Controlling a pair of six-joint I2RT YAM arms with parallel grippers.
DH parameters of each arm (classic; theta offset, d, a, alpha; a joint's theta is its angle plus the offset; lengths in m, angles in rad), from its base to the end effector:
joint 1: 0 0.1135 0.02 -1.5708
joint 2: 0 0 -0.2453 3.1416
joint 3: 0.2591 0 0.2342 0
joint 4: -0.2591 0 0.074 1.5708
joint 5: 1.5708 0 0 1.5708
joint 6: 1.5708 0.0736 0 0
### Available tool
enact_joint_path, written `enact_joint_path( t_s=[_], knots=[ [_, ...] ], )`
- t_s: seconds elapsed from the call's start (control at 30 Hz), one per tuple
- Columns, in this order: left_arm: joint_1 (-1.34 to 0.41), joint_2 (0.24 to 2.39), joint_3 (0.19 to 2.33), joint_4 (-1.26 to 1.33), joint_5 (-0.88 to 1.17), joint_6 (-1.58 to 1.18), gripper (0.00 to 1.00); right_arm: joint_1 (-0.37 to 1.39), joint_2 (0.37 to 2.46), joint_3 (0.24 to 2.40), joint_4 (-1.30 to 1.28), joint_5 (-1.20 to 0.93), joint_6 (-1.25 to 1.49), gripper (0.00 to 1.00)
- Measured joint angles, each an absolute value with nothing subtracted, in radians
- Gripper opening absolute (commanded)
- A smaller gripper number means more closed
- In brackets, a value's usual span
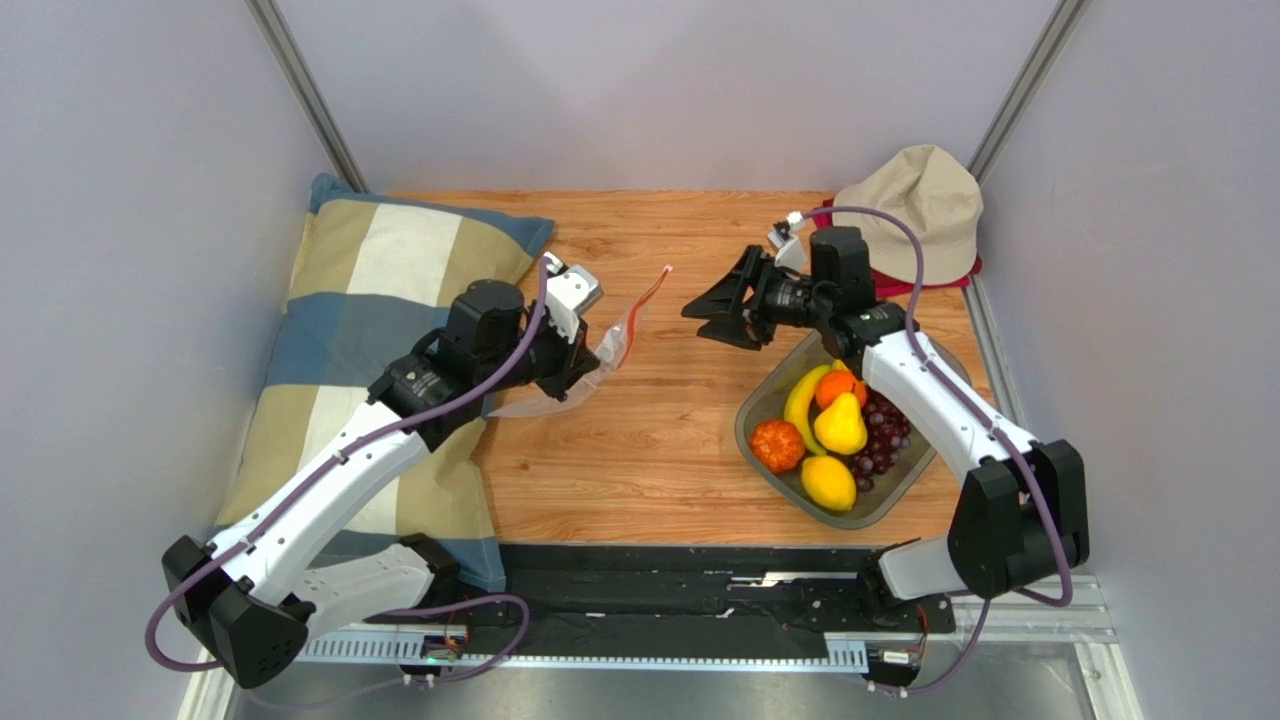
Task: Place the food in the zip-top bag and seal the zipper
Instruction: Pick up the zipper food storage bag at the center of the board, then open the zipper of the food storage bag.
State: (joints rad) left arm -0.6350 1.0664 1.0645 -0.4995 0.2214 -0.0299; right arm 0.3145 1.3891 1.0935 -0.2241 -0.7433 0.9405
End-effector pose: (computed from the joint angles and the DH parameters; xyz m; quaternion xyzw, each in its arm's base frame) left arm 0.1964 -0.1648 0.3177 0.3085 0.7995 -0.2551 0.4477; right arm 0.2898 0.1467 0.2826 0.0748 0.8229 0.5287 0.1940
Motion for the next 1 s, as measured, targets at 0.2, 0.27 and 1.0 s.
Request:
enact_joint_path(
  t_s=[0.2, 0.27, 1.0],
  knots=[
    [-0.635, 1.034, 1.013, -0.474, 0.26, -0.039, 0.0, 0.345, 1.465, 1.094, -0.154, -0.743, 1.052, 0.53],
    [-0.635, 1.029, 1.011, -0.472, 0.269, -0.038, 0.0, 0.348, 1.482, 1.094, -0.131, -0.743, 1.087, 0.52],
    [-0.635, 0.997, 0.955, -0.429, 0.306, 0.002, 0.0, 0.388, 1.556, 1.159, -0.055, -0.787, 1.199, 0.52]
  ],
)
